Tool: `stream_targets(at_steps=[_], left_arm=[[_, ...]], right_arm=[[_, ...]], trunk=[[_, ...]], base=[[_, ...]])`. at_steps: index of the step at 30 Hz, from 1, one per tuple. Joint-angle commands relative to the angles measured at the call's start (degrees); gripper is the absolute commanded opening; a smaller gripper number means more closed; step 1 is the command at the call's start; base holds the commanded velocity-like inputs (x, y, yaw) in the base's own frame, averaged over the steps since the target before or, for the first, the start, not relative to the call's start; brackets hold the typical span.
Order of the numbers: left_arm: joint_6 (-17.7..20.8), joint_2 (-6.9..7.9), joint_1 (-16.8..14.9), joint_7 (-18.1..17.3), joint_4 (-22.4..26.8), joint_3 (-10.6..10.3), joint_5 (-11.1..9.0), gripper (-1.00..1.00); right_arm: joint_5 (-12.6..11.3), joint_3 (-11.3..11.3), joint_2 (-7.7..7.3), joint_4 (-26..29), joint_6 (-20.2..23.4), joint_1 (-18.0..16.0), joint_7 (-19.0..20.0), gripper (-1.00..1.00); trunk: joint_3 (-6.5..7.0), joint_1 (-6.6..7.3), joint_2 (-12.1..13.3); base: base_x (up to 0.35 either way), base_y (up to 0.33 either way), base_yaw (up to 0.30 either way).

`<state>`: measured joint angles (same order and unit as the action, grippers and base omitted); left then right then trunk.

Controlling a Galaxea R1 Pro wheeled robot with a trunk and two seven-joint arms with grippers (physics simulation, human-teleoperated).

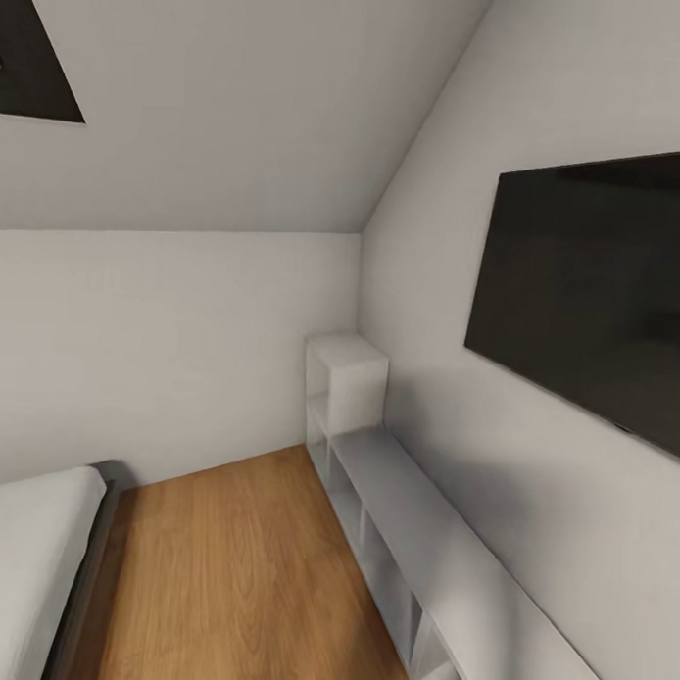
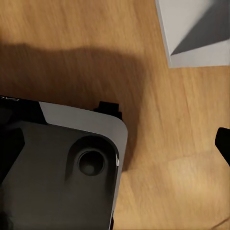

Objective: Attach the digital camera to the camera tripod in the bedroom.

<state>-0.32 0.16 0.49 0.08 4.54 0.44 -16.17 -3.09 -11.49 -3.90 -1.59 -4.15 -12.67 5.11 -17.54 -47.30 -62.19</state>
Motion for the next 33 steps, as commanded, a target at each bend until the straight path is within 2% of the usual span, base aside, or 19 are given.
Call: stream_targets(at_steps=[1, 25, 29, 30, 31, 33], left_arm=[[-0.03, 0.00, 0.04, 0.01, 0.11, 0.02, -0.26, 1.00], [0.00, 0.20, -0.01, 0.03, 0.90, -0.13, -0.18, 1.00], [1.18, 1.18, -0.10, 0.09, 7.01, -0.16, -0.07, 1.00], [1.18, 1.18, -0.10, 0.09, 7.01, -0.16, -0.07, 1.00], [2.68, 1.77, -0.16, 0.09, 10.89, -0.17, -0.06, 1.00], [5.65, 2.44, -0.26, 0.09, 15.09, -0.17, -0.07, 1.00]], right_arm=[[-0.33, -0.33, 0.00, -0.17, -0.33, -0.08, 0.23, 1.00], [-0.09, -0.59, -0.30, 0.01, -0.47, -0.08, 0.30, 1.00], [0.24, -0.72, -0.50, 1.33, -0.02, -0.07, 0.62, 1.00], [0.24, -0.72, -0.50, 1.33, -0.02, -0.07, 0.62, 1.00], [0.22, -0.75, -0.51, 2.97, 0.70, -0.05, 0.63, 1.00], [0.07, -0.76, -0.44, 5.41, 2.41, -0.37, 0.69, 1.00]], trunk=[[-0.05, -0.01, -0.04], [-0.05, -0.01, -0.04], [-0.05, -0.01, -0.04], [-0.05, -0.01, -0.04], [-0.05, -0.01, -0.04], [-0.05, -0.01, -0.04]], base=[[0.013, 0.000, 0.000], [0.002, 0.000, 0.000], [0.000, 0.000, 0.000], [0.000, 0.000, 0.000], [0.000, 0.000, 0.000], [0.000, 0.000, 0.000]])
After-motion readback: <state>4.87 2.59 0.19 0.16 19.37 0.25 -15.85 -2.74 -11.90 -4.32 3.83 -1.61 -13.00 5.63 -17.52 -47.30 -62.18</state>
